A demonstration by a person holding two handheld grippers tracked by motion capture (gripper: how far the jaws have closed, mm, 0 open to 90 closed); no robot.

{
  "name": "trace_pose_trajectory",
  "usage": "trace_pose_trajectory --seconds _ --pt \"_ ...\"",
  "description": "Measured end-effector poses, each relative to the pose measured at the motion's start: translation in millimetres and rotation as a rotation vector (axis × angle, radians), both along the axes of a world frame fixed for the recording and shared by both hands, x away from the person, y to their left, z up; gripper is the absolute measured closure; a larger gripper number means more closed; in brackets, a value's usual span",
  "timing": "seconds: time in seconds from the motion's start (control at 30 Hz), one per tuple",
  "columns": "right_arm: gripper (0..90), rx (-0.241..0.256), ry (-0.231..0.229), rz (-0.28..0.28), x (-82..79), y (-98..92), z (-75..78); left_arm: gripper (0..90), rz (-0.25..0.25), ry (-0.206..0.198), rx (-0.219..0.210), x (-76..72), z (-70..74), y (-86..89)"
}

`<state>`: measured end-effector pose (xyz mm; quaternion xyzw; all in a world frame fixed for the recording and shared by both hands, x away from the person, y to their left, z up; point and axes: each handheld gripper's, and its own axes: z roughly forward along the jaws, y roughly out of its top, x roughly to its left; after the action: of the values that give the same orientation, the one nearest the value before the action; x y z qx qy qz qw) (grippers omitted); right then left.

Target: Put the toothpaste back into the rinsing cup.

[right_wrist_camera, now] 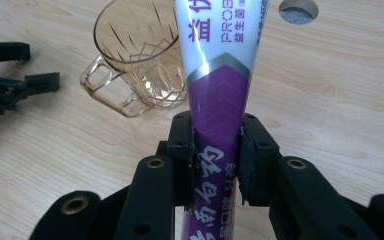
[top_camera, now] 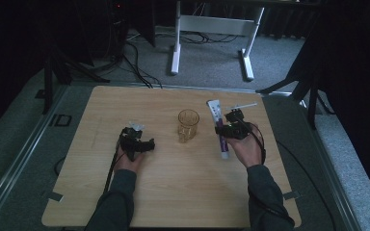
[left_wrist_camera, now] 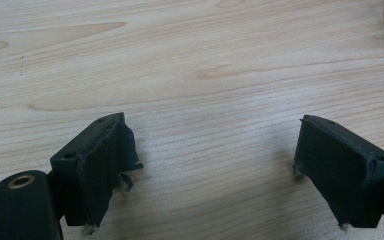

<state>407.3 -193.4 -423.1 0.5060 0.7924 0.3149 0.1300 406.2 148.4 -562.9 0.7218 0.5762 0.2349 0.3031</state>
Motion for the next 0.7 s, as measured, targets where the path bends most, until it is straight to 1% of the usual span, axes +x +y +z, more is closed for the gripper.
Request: trace_pose_trajectory --seconds 0.17,0.3,0.5,0.7 --pt "71.7 0.015 -0.017 -0.007 0.9 0.0 2.7 13.8 0.000 0.000 0.000 0.0 0.0 0.0" --pt "71.7 0.013 -0.029 -0.009 2.9 1.6 6.0 13.8 -0.002 0.001 0.002 0.0 0.1 0.2" --pt "71.8 0.036 -0.061 -0.010 5.2 4.9 11.2 13.8 -0.002 0.001 0.002 0.0 0.1 0.2" --pt "71.8 0.059 -0.075 -0.012 8.8 7.7 13.9 13.8 -0.002 0.000 0.002 0.0 0.0 0.2"
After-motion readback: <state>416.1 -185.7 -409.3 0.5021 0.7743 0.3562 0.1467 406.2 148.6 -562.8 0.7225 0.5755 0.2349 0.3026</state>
